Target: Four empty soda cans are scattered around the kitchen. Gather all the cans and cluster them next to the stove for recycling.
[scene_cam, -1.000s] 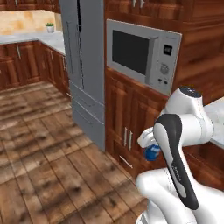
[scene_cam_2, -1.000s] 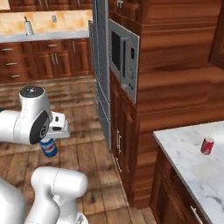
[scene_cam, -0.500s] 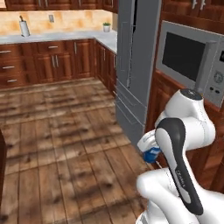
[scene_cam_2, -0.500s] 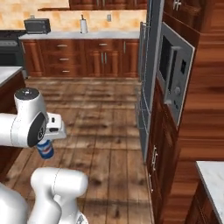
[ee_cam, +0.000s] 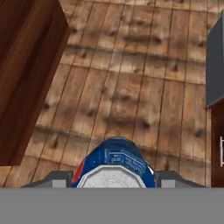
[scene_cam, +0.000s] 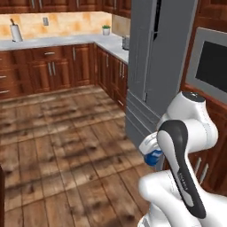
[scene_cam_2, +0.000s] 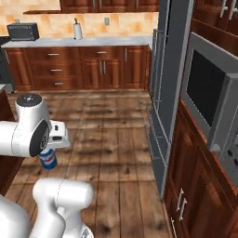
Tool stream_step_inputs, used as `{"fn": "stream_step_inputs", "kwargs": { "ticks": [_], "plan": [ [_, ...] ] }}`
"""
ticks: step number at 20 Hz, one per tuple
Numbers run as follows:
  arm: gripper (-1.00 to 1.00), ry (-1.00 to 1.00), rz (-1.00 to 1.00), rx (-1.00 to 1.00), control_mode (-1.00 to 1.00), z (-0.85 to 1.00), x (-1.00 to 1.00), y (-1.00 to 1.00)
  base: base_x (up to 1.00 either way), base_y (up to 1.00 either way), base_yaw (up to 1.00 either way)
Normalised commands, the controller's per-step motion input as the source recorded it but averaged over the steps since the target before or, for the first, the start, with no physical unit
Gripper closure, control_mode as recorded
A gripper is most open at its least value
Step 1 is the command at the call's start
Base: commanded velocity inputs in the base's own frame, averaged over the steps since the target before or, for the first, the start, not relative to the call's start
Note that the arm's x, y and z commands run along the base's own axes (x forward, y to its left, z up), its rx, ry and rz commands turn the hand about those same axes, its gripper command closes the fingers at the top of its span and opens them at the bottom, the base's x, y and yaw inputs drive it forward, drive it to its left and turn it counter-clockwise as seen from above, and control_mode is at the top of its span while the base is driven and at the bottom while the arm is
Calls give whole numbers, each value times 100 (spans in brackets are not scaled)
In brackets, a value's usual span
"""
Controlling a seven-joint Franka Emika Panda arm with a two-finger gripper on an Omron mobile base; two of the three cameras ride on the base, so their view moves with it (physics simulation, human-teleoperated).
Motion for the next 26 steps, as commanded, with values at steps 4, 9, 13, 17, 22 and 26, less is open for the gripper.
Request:
{"fn": "stream_step_inputs", "kwargs": {
  "ticks": [4, 9, 13, 17, 22, 26],
  "plan": [
    [100, 0, 0, 0, 100, 0, 0, 0, 100, 57, -15],
    [100, 0, 0, 0, 100, 0, 0, 0, 100, 32, -5],
    [100, 0, 0, 0, 100, 0, 0, 0, 100, 51, 2],
    [100, 0, 0, 0, 100, 0, 0, 0, 100, 56, 15],
    [100, 0, 0, 0, 100, 0, 0, 0, 100, 52, 34],
    [100, 0, 0, 0, 100, 0, 0, 0, 100, 37, 51]
  ]
}}
